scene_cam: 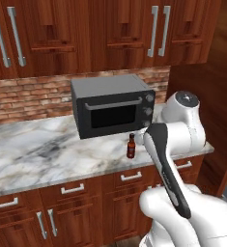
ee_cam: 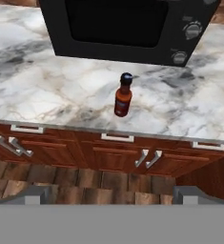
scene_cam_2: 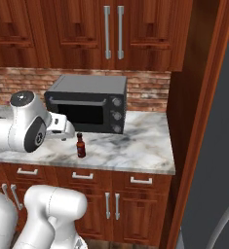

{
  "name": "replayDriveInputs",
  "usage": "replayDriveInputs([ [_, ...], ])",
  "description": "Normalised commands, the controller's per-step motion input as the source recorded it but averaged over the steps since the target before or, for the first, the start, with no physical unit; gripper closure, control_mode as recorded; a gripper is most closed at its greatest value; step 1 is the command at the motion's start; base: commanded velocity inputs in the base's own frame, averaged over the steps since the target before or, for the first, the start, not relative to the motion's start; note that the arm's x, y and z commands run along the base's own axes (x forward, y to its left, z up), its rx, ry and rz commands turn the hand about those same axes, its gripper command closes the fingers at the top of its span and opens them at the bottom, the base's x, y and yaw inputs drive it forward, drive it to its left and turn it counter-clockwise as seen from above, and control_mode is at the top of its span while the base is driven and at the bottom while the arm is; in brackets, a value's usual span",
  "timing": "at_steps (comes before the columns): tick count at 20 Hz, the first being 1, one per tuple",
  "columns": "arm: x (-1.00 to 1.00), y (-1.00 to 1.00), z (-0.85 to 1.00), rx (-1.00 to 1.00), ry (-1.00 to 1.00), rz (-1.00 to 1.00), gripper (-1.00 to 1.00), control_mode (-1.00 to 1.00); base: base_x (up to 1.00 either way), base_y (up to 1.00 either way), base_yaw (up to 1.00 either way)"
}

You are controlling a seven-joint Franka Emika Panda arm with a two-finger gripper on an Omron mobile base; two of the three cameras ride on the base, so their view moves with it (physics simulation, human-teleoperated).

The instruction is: Place the condiment bottle and condiment bottle from the counter to the top shelf of the fridge. If the existing items in the fridge are on the top shelf, move them to other shelves.

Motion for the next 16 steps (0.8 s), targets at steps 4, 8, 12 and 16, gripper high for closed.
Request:
replayDriveInputs([
  [4,0.48,0.00,-0.63,0.01,0.02,-0.06,-1.00,-1.00,0.00,0.00,0.00],
  [8,0.43,0.00,-0.55,0.01,0.02,-0.04,-1.00,-1.00,0.00,0.00,0.00],
  [12,0.44,0.00,-0.40,0.00,0.00,0.00,-1.00,-1.00,0.00,0.00,0.00],
  [16,0.50,-0.03,-0.38,0.01,0.00,0.00,-1.00,-1.00,0.00,0.00,0.00],
])
